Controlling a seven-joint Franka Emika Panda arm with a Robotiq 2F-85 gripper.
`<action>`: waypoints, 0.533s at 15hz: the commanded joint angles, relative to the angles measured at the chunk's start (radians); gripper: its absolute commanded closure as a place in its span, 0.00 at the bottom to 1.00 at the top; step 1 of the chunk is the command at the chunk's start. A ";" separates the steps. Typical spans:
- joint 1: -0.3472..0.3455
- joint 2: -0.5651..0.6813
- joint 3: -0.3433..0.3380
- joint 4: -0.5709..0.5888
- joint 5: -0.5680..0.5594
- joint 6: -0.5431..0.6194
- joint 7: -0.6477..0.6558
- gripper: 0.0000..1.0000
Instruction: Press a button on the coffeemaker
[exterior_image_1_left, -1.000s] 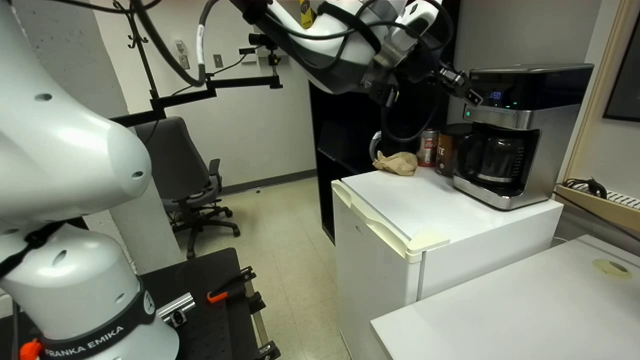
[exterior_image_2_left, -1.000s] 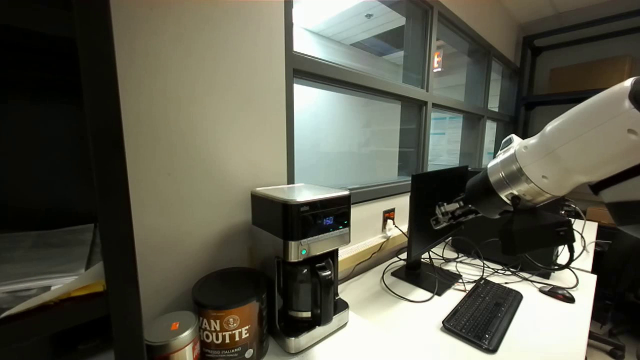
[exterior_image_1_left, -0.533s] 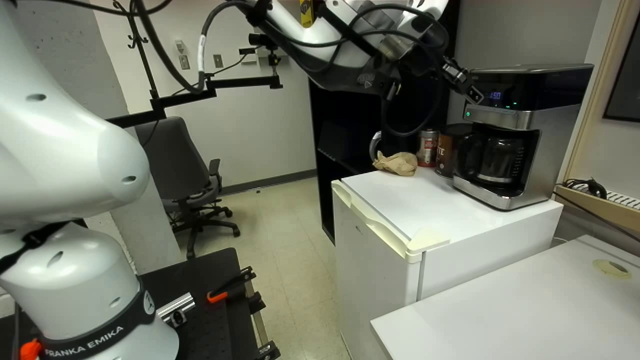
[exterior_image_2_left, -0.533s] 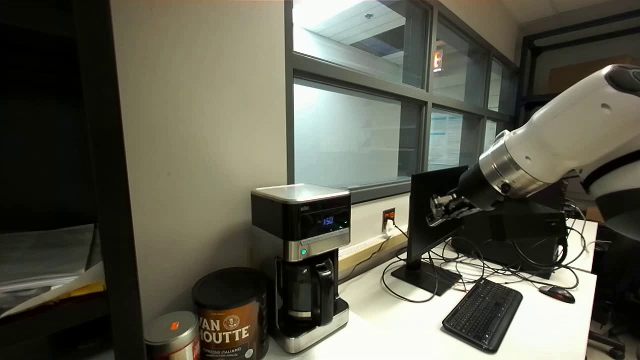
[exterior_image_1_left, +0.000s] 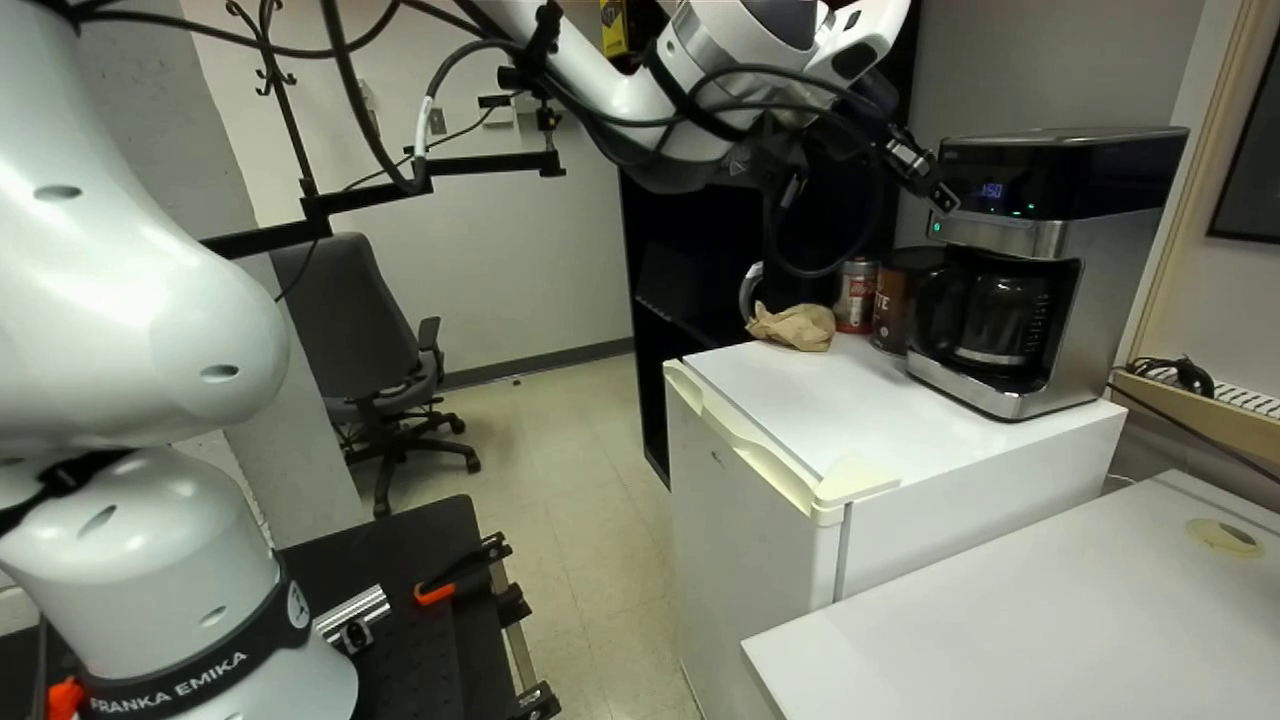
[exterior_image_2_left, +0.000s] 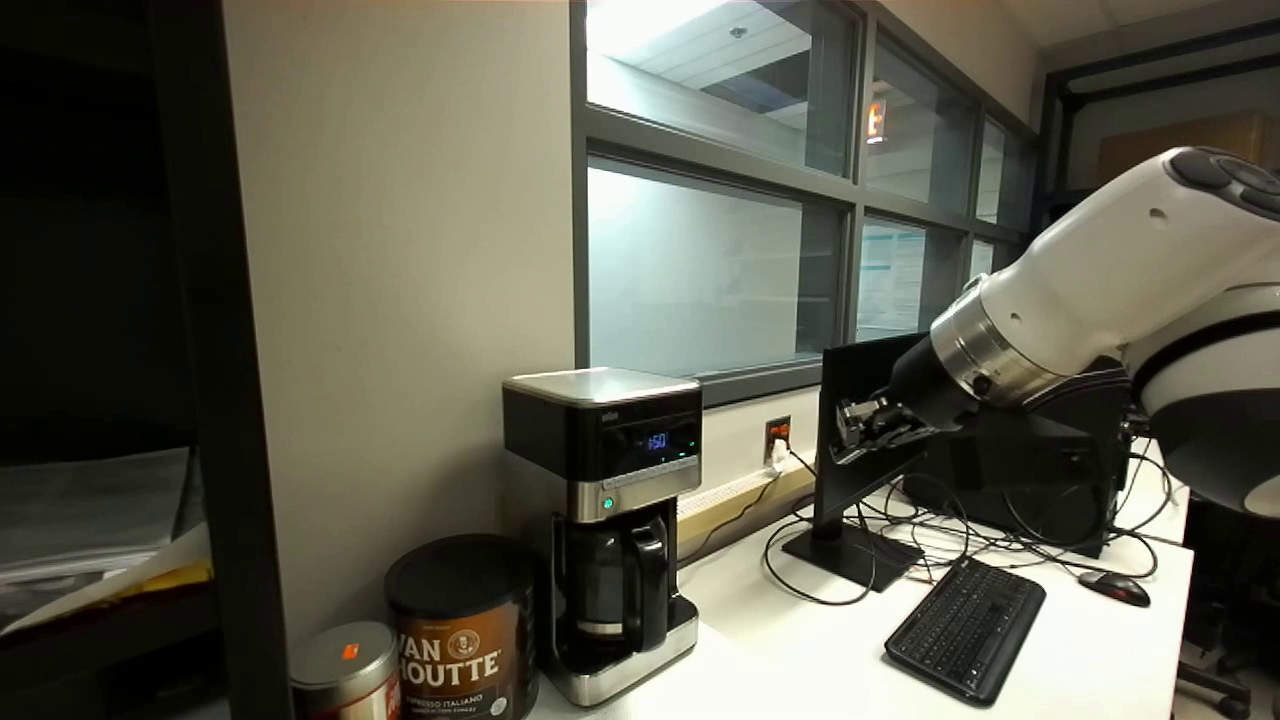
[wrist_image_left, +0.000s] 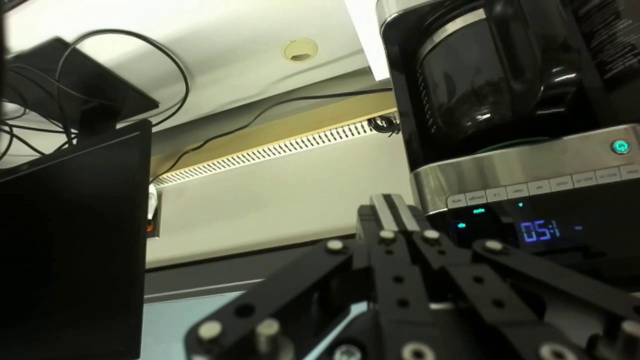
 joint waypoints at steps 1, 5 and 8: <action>0.154 -0.062 -0.160 -0.024 0.181 0.042 -0.130 0.99; 0.027 -0.071 -0.042 0.004 0.188 0.068 -0.098 1.00; -0.070 -0.109 0.068 0.034 0.241 0.088 -0.111 1.00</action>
